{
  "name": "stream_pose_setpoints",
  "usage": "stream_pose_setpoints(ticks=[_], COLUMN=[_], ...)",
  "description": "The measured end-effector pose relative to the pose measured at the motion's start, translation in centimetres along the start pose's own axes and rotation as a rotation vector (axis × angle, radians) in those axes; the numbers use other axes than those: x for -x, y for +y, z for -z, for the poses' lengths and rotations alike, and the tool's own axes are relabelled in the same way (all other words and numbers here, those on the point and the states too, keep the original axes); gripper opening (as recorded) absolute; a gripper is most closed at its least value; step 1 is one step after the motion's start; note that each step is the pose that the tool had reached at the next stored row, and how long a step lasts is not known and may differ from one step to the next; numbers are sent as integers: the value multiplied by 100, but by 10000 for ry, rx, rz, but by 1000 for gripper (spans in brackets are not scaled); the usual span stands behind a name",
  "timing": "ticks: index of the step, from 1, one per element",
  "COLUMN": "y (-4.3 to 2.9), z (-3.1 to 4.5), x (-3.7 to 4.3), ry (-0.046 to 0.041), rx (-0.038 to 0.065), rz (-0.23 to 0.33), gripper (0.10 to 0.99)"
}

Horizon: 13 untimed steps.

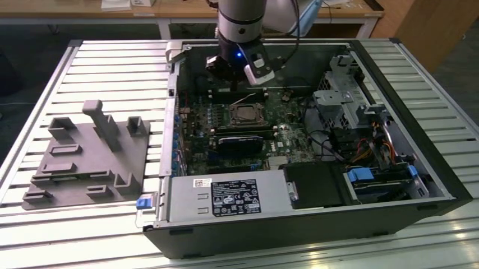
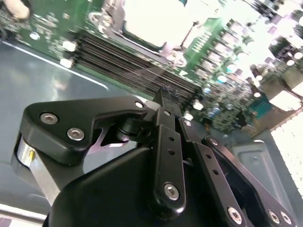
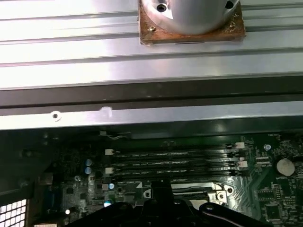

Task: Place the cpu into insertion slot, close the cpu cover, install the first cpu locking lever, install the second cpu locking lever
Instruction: 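Install the first cpu locking lever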

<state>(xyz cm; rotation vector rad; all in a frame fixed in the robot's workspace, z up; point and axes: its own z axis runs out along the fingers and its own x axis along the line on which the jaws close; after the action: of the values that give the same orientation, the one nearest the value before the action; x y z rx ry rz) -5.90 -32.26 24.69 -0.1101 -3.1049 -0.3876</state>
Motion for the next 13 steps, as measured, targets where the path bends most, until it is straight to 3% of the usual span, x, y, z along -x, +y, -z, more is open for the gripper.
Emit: stream_pose_setpoints(ticks=[4, 8, 10, 13], y=[5, 5, 3, 0], z=[-1, -2, -11, -20], x=[41, 41, 40, 38], ry=[-17, -42, -183, -484], rx=[-180, -196, -183, -164], rz=[-17, -10, 25, 98], gripper=[106, 106, 106, 106])
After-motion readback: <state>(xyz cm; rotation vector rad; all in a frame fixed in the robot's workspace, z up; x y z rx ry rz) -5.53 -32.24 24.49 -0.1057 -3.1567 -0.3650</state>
